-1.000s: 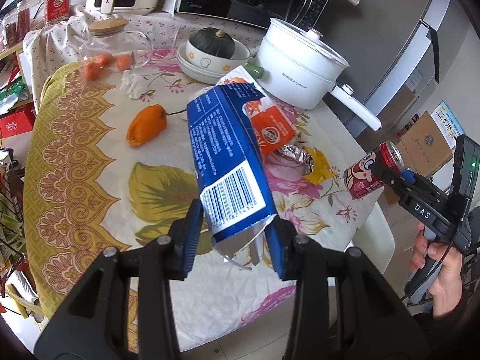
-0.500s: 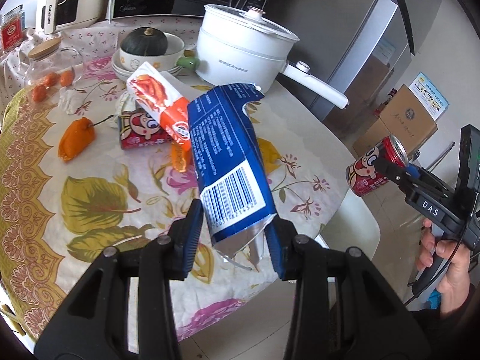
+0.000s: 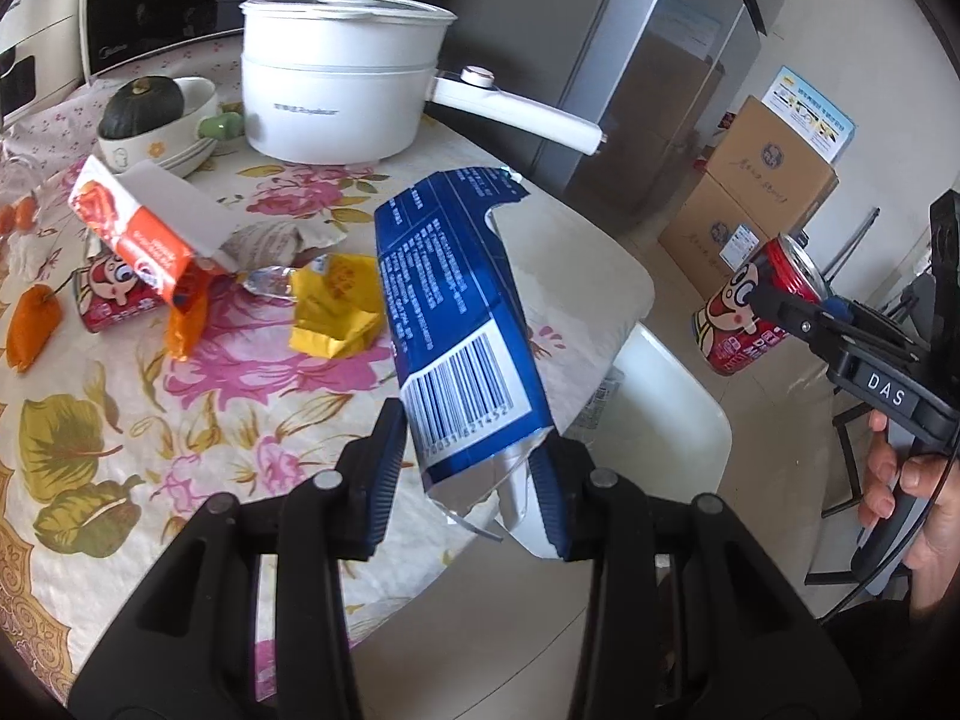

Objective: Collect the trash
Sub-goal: 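Carry both items over the white bin and open the left gripper to drop the box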

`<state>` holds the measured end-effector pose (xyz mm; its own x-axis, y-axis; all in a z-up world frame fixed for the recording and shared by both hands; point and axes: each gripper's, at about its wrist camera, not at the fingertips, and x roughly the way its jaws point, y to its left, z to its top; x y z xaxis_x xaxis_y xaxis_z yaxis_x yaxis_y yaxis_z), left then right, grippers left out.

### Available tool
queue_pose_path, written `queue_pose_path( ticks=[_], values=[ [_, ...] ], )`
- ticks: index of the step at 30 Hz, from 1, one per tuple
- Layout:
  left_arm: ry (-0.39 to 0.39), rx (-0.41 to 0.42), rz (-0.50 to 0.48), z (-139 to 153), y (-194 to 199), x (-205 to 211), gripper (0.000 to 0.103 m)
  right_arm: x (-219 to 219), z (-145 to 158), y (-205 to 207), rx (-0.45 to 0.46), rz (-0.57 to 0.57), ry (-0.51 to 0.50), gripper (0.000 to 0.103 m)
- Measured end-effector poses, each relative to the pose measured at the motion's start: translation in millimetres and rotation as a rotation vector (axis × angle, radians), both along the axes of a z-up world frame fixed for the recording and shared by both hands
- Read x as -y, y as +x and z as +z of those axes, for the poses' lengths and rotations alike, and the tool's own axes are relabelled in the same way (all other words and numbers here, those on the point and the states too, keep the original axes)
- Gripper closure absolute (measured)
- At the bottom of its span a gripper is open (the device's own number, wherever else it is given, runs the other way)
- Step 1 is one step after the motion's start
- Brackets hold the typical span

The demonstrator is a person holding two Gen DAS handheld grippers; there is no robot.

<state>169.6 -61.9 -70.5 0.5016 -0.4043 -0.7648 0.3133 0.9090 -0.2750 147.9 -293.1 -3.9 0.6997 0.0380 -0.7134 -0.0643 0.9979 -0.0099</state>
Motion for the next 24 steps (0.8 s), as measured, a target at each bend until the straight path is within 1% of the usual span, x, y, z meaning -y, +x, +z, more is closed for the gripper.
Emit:
queue_pose_path(
  ticks=[7,17,24],
  values=[
    [0.014,-0.011,-0.093,-13,-2,51,0.061,40,-8,-12,-0.04,-0.07,0.008,0.049],
    [0.011,-0.021,-0.222,-38,-10,133,0.061,83,-32,-29,-0.124,-0.138,-0.026,0.049],
    [0.047,-0.027,-0.261,-56,-12,162,0.061,101,-39,-31,-0.155,-0.16,-0.02,0.049]
  ],
)
